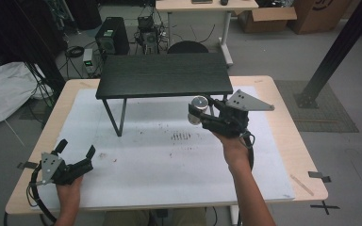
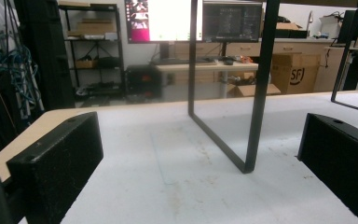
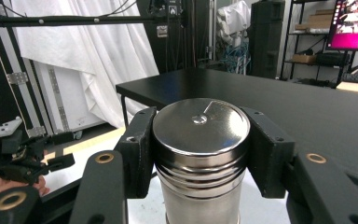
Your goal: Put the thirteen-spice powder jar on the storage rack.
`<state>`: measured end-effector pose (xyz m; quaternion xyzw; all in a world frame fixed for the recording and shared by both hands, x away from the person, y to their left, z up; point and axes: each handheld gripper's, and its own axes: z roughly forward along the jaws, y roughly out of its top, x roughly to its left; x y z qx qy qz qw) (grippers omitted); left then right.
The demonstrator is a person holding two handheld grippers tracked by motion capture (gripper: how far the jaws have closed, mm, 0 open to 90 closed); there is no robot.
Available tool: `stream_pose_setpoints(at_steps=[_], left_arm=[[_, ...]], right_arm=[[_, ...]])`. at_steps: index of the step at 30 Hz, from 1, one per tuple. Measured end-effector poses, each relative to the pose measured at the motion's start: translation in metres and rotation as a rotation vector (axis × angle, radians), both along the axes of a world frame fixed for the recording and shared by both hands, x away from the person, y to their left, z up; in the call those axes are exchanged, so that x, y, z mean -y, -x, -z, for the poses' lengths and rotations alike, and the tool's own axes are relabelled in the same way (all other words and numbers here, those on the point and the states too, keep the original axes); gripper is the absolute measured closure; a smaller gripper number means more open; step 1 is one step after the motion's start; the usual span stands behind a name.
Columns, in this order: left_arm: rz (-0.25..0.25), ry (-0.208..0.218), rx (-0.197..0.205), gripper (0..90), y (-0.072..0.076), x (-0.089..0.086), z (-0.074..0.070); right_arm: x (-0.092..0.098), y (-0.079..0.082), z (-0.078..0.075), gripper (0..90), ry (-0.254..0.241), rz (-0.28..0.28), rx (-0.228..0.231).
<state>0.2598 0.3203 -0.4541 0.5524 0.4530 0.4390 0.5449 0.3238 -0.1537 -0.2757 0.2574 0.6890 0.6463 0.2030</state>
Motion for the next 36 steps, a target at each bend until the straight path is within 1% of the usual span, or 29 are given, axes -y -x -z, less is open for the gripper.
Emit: stream_pose_setpoints(at_steps=[11, 26, 32, 34, 36], left_arm=[[0.000, 0.000, -0.001, 0.4, 0.000, 0.000, 0.000], [0.001, 0.001, -0.001, 0.4, 0.000, 0.000, 0.000], [0.001, 0.000, -0.002, 0.4, 0.000, 0.000, 0.000], [0.001, 0.001, -0.003, 0.4, 0.000, 0.000, 0.000], [0.001, 0.001, -0.002, 0.4, 0.000, 0.000, 0.000]], right_arm=[[-0.004, -0.007, -0.015, 49.1, -0.003, -0.018, 0.019], [-0.013, -0.018, -0.032, 49.1, -0.002, -0.045, 0.027], [-0.017, -0.023, -0.041, 49.1, -0.004, -0.053, 0.039], [-0.020, -0.027, -0.046, 49.1, -0.002, -0.055, 0.044], [-0.021, -0.028, -0.047, 49.1, -0.001, -0.056, 0.046]])
